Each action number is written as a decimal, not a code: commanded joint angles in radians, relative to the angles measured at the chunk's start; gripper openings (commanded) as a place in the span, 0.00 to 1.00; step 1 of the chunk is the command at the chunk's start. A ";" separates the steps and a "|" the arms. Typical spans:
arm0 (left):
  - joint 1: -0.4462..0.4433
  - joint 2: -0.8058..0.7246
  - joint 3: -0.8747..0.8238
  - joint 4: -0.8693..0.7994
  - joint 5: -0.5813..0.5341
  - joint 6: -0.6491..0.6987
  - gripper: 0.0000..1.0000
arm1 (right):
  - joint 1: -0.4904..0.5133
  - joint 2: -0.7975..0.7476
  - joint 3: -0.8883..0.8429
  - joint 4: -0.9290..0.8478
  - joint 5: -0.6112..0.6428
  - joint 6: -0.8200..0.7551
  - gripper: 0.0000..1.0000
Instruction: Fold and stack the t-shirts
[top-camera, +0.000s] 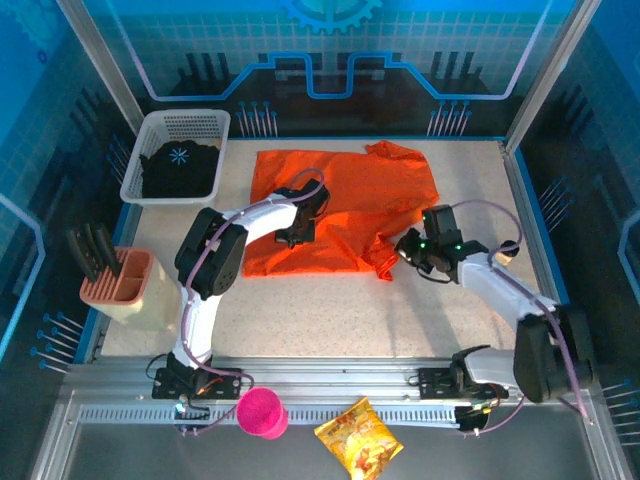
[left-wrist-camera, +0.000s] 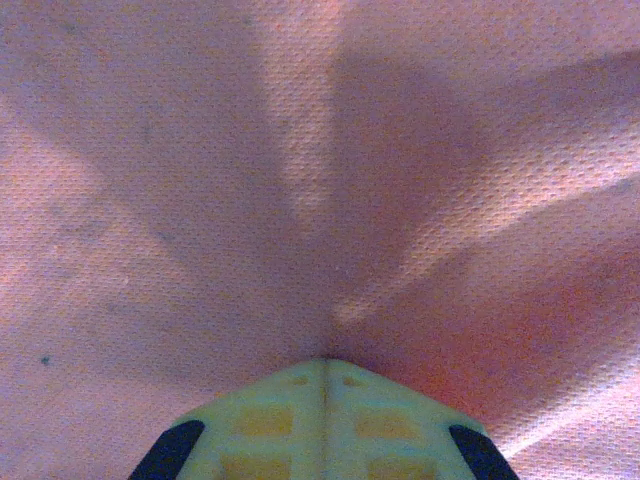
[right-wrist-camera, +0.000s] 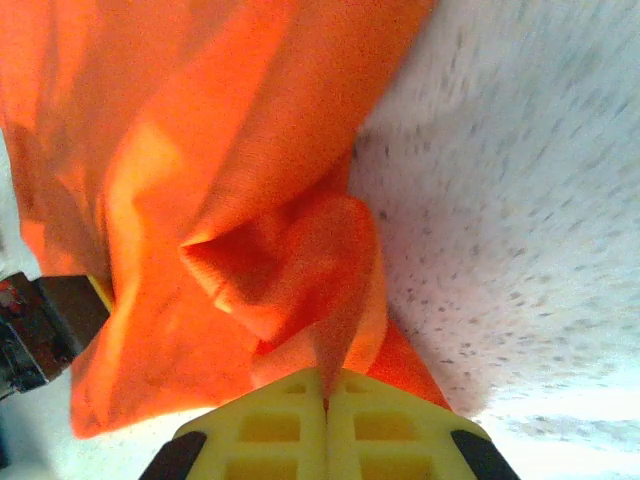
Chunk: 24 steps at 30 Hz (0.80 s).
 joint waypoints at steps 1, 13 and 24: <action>0.015 -0.028 -0.043 -0.038 -0.018 0.007 0.00 | 0.058 -0.098 0.083 -0.385 0.385 -0.158 0.00; 0.031 -0.031 -0.059 -0.055 -0.020 0.027 0.00 | 0.214 -0.114 0.014 -0.669 0.518 -0.047 0.00; 0.096 -0.048 -0.078 -0.141 -0.155 0.038 0.00 | 0.433 0.261 0.019 -0.187 0.059 -0.091 0.00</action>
